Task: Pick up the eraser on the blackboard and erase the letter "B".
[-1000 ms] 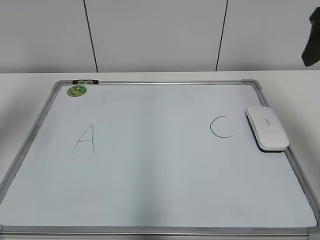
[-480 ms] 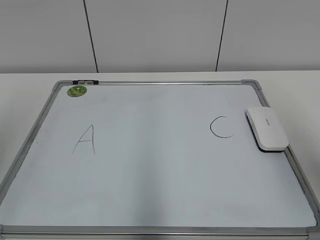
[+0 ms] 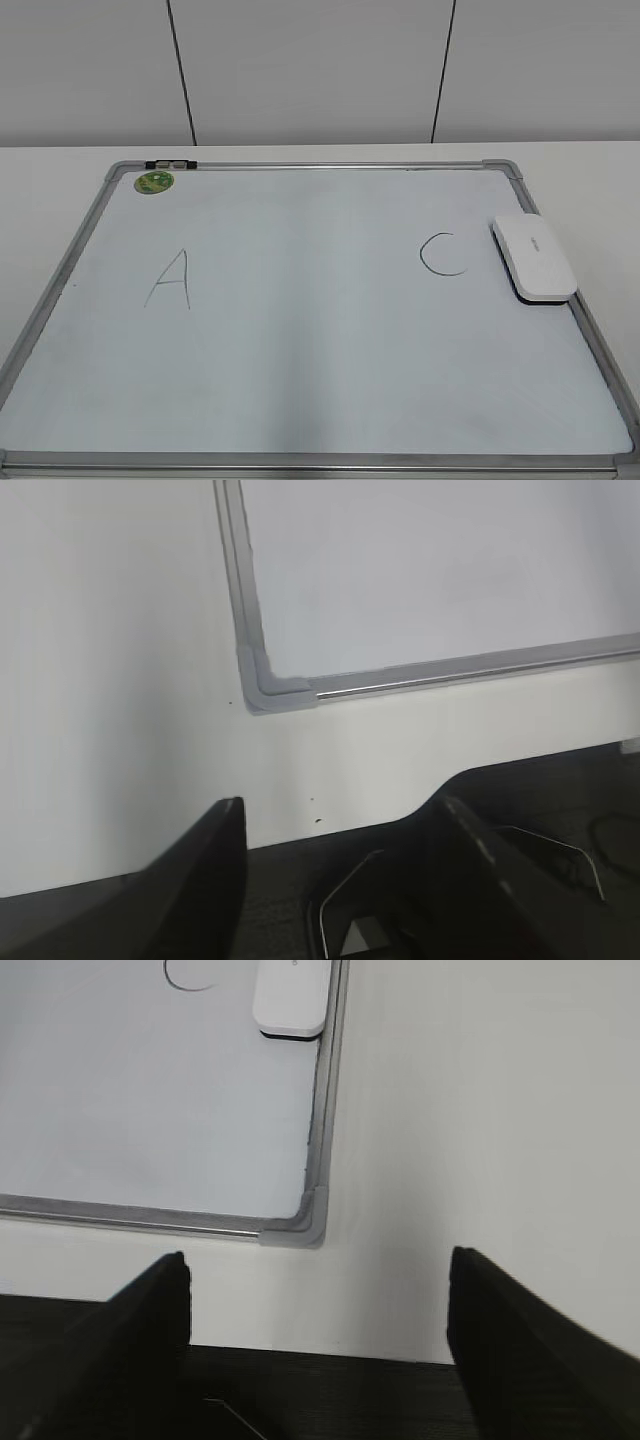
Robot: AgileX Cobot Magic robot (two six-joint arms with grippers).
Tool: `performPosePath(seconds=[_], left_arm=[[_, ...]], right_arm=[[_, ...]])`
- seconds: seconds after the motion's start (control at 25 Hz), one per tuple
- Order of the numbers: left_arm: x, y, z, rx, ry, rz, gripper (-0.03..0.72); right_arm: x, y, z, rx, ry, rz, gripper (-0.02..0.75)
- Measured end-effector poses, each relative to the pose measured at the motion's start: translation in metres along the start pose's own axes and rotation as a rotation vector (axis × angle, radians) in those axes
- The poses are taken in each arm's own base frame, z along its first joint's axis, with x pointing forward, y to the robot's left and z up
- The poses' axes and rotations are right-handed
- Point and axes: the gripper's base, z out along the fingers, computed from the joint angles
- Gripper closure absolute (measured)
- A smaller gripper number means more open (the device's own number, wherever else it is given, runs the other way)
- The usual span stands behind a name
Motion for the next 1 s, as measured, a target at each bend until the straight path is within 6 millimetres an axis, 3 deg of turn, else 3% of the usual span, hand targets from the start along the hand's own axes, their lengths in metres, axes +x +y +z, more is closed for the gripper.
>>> performPosePath(seconds=[0.32,0.6,1.0], left_arm=[[0.046,0.003,-0.004,-0.049,-0.167,0.044,0.265],[0.049,0.008,-0.008,-0.115,-0.261,0.067,0.265],[0.046,0.009,-0.001,-0.121,-0.298,0.068,0.265]], right_arm=[[0.052,-0.002,0.028,0.053,0.050,-0.001,0.145],[0.054,-0.001,0.040,0.054,0.001,0.003,0.145],[0.053,-0.001,0.041,0.055,-0.013,0.006,0.146]])
